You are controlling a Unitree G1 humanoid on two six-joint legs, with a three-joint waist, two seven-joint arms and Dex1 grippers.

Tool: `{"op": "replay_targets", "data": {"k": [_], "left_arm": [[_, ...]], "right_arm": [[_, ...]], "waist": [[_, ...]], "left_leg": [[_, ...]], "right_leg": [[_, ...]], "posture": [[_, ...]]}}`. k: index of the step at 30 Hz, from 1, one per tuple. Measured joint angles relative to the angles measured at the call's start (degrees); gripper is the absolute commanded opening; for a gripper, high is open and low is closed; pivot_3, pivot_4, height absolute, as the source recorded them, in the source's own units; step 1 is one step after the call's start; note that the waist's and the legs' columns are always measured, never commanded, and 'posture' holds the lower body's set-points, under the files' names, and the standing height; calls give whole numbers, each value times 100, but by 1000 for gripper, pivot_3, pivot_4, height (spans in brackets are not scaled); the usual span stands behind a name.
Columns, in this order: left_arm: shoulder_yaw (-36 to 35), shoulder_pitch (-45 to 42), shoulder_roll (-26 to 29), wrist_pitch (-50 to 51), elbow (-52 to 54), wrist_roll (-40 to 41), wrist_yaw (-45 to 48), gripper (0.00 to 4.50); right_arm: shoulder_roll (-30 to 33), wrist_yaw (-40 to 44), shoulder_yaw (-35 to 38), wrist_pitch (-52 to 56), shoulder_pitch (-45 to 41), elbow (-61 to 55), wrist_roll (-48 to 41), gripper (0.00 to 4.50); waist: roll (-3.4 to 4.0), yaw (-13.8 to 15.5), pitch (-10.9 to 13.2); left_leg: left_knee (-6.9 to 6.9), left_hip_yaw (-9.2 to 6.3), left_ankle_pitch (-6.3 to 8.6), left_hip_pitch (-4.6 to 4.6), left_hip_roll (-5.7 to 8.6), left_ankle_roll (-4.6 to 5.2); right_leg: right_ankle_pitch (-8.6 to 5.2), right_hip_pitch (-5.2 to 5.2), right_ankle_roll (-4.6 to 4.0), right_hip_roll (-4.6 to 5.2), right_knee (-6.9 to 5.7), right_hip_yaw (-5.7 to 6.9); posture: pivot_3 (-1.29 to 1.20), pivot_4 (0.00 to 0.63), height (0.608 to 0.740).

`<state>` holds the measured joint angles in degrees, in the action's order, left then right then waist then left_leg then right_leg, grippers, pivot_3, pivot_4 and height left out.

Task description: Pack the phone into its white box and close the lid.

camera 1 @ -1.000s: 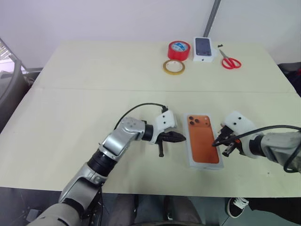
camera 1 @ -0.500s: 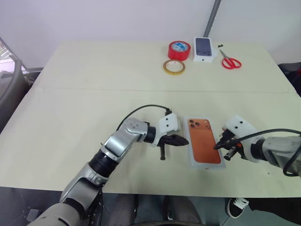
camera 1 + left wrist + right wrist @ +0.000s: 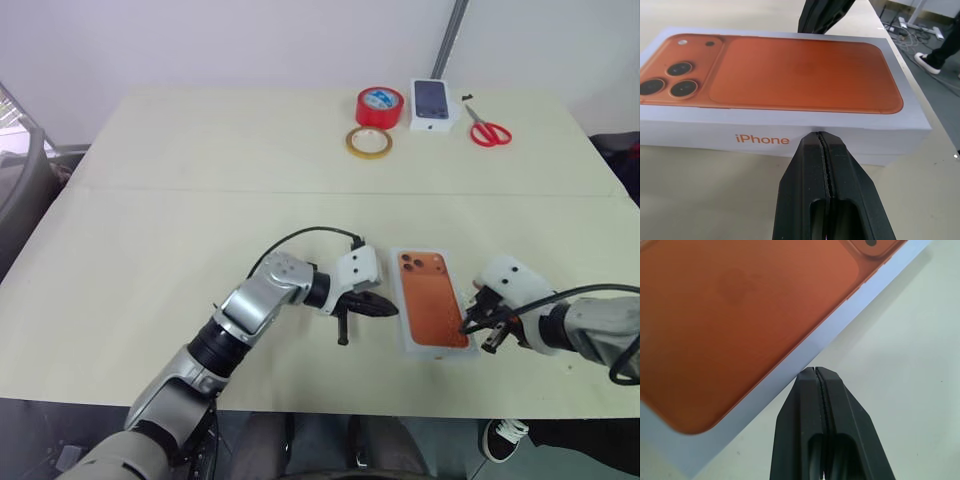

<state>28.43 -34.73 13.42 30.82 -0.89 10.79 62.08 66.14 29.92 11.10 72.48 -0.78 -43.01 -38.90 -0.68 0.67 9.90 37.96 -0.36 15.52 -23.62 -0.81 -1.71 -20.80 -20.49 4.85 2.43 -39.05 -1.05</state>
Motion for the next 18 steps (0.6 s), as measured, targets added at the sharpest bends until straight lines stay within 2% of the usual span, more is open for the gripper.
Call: {"op": "replay_targets", "data": {"k": [4,11,14,18], "left_arm": [[3,0,-26,16,0,5,28,0],[-52,-23,16,-90,-62,-7,-27,0],[-183,-154,24,-176,-307,-27,-162,0],[-300,-347,-18,-394,-754,-170,-459,0]], "right_arm": [[216,271,164,-176,308,-82,116,15],[445,903,954,-523,809,-73,381,15],[402,871,831,-643,824,-22,516,15],[-66,462,316,-665,236,508,772,15]], "waist": [[0,2,0],[0,3,0],[-1,2,0],[-3,-4,0]], "left_leg": [[0,0,0,0,0,0],[1,-1,0,3,-1,0],[3,0,0,4,1,0],[2,0,0,6,1,0]], "right_leg": [[0,1,0,0,0,0],[0,5,0,-1,0,0],[0,6,0,-1,0,0],[0,6,0,-1,-1,-1]], "posture": [[0,150,740],[0,150,740],[0,150,740],[0,150,740]]}}
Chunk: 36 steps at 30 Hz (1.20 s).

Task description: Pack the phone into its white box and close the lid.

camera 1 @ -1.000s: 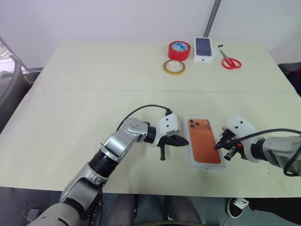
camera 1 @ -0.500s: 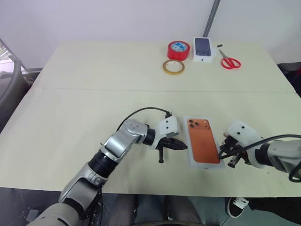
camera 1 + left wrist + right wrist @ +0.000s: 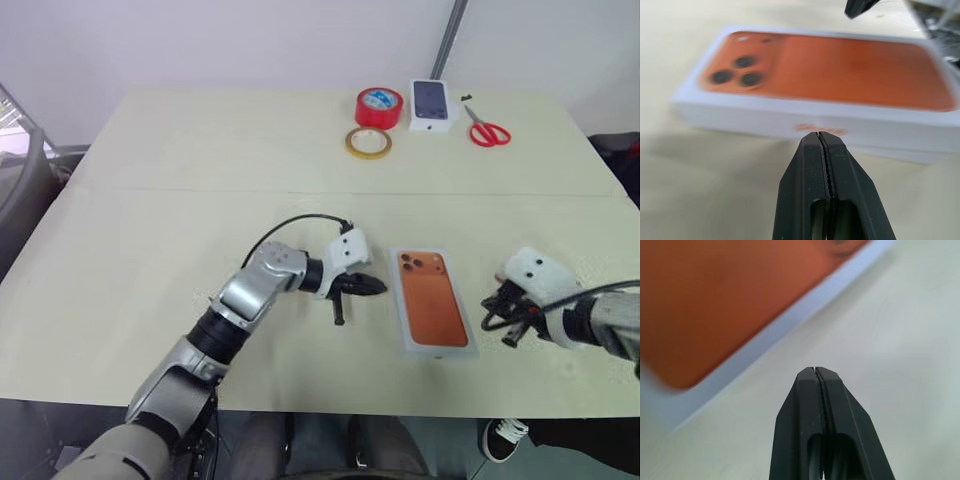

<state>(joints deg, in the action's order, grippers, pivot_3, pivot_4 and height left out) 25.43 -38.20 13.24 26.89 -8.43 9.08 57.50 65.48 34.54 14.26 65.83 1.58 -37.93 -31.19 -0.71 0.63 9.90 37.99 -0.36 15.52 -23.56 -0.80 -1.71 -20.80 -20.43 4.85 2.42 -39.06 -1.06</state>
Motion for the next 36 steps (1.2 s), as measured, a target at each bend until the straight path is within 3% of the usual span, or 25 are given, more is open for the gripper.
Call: {"op": "replay_targets", "data": {"k": [9,36], "left_arm": [[24,-55,-254,-256,-327,-240,-249,0],[-27,64,-541,-67,78,-57,-134,0]], "right_arm": [[-700,-418,-823,56,-902,462,185,15],[-809,-276,-427,597,-759,-100,-76,15]], "waist": [[1,12,0],[3,10,-1]], "left_leg": [[1,0,0,-3,1,0],[2,0,0,-2,1,0]], "right_leg": [[0,-1,1,3,0,0],[0,0,1,3,-2,1]], "posture": [[0,150,740],[0,150,740]]}}
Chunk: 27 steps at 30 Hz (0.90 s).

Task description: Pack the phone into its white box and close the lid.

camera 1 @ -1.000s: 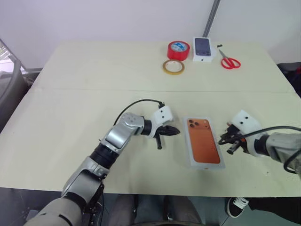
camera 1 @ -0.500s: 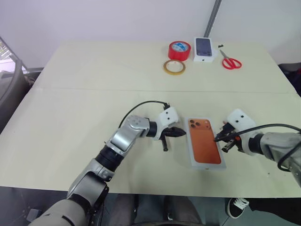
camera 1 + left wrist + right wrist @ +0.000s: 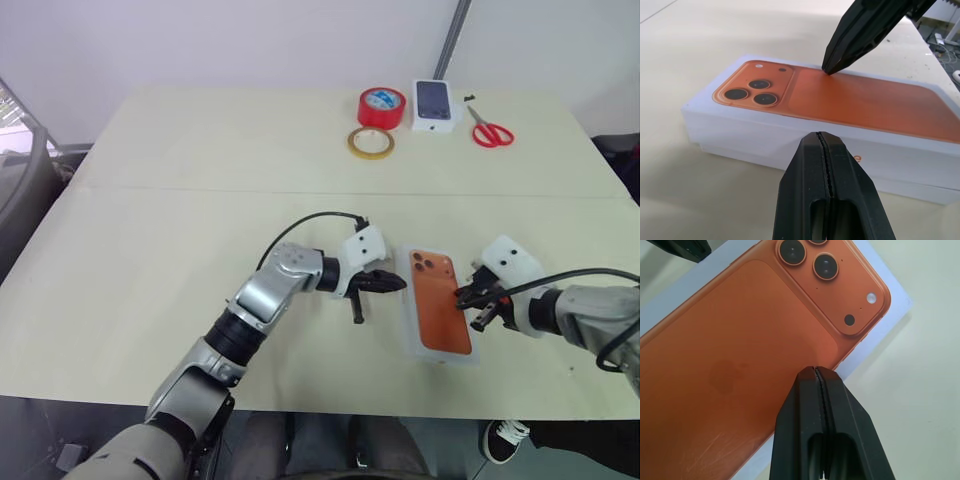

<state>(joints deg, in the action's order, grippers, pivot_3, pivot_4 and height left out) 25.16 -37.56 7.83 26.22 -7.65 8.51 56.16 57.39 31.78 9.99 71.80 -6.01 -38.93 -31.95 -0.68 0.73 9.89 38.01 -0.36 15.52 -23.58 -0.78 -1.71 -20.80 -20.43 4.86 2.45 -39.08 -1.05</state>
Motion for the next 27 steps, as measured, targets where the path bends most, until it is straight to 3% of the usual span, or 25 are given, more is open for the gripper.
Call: {"op": "replay_targets", "data": {"k": [9,17,27], "left_arm": [[-49,94,241,74,12,72,52,0],[-392,-64,-103,78,-14,234,-160,0],[293,-177,-311,-370,-633,-334,-221,0]], "right_arm": [[163,121,259,31,114,-16,1,15],[169,605,444,-130,393,-778,-453,15],[-42,101,-182,-73,537,-927,-430,15]], "waist": [[0,-3,0],[-1,4,0],[-4,-4,-4]], "left_leg": [[0,0,0,0,-1,0],[1,0,0,0,0,0],[1,-1,0,5,0,0]], "right_leg": [[0,0,0,0,0,0],[0,1,0,-1,0,0],[0,4,1,-3,0,0]], "posture": [[0,150,740],[0,150,740],[0,150,740]]}}
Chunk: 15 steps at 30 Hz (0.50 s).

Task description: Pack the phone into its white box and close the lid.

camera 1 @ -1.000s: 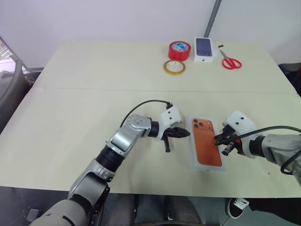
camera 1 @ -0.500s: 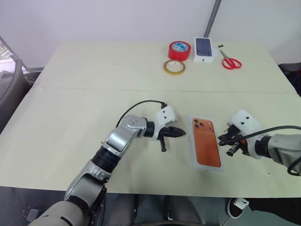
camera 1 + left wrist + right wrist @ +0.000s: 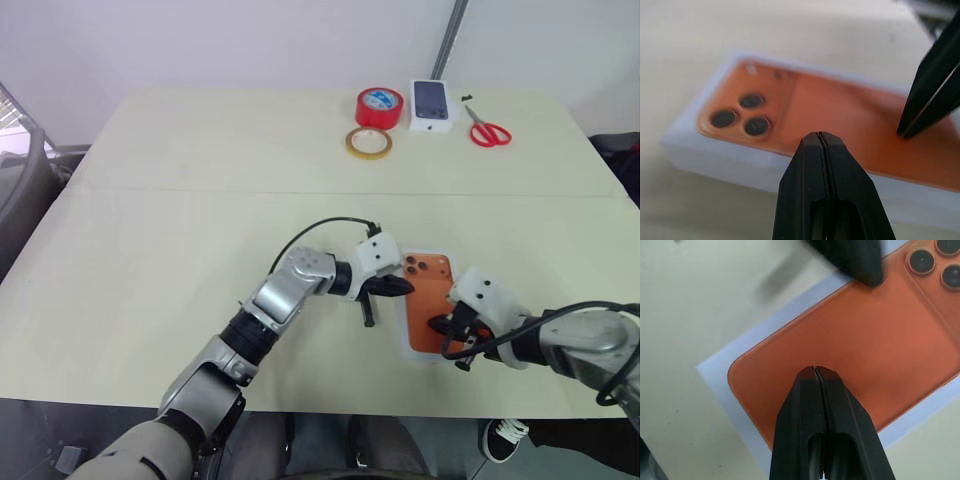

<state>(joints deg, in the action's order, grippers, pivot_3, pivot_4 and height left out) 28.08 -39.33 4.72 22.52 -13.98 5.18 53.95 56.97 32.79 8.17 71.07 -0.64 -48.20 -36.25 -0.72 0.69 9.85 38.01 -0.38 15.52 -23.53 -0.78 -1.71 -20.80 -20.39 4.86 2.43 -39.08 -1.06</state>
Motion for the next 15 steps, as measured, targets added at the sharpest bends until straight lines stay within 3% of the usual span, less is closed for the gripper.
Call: {"op": "replay_targets", "data": {"k": [7,11,15], "left_arm": [[-39,1,47,-102,-4,-55,19,0],[-995,154,247,82,224,471,-226,0],[-2333,529,1251,228,1010,990,-444,0]], "right_arm": [[-17,-98,30,-107,75,-34,-2,15],[-605,-284,475,-723,-360,159,86,15],[-860,-407,934,-1149,-874,630,153,15]], "waist": [[-5,0,-3],[-2,-65,0],[0,-174,-2]], "left_leg": [[0,-1,0,4,0,0],[-3,1,0,1,-6,0],[-11,-1,-2,5,-12,-4]], "right_leg": [[0,6,0,1,1,0],[0,-7,0,-4,-8,-3],[0,-7,0,-7,-6,-3]], "posture": [[0,150,740],[0,150,740],[0,150,740]]}}
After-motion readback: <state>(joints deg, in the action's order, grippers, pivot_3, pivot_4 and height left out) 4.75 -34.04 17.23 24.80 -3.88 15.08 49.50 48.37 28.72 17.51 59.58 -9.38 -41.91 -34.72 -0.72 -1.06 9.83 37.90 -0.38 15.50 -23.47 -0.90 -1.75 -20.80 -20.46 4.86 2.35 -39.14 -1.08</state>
